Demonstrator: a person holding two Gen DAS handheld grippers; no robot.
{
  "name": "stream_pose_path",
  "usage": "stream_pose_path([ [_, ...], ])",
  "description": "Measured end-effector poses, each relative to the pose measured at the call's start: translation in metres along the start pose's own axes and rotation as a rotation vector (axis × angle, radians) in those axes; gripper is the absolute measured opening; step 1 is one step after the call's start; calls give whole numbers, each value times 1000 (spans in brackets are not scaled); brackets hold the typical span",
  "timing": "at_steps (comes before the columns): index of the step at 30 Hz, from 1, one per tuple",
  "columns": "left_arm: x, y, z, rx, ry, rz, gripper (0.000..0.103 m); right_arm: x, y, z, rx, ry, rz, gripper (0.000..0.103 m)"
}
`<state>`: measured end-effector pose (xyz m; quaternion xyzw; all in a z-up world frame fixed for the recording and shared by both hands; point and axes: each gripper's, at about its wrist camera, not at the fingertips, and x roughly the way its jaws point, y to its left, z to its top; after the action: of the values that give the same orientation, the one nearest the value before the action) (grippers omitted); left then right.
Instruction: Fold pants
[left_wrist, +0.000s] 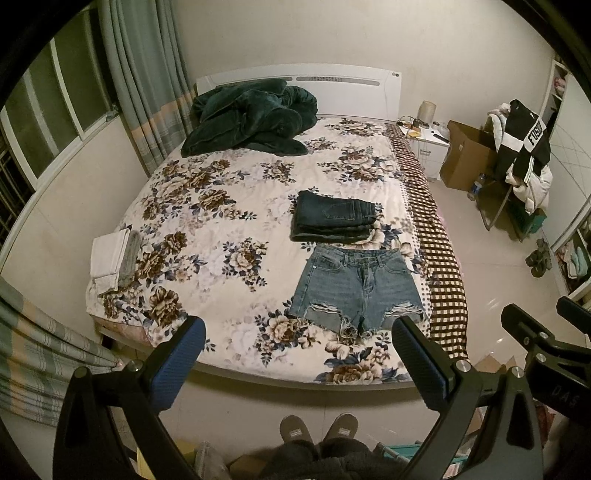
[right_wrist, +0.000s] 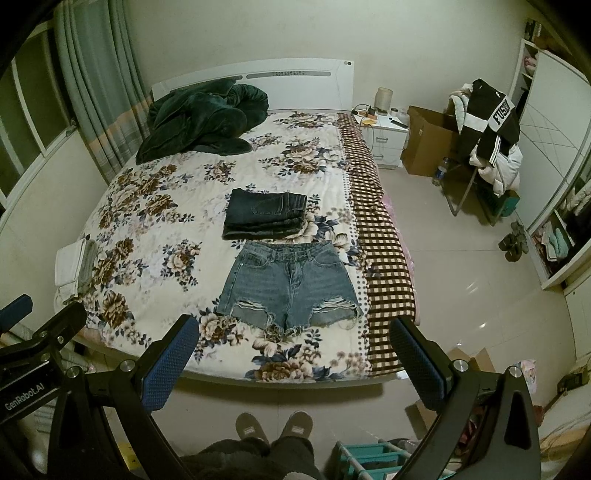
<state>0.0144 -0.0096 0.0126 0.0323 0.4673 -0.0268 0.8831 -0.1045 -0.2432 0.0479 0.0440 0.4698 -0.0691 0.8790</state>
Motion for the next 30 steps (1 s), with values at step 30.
stream_pose_path([
  [30,0,-6,0,-7,1,-2,103,-2,1,2,-1,12,2,103],
])
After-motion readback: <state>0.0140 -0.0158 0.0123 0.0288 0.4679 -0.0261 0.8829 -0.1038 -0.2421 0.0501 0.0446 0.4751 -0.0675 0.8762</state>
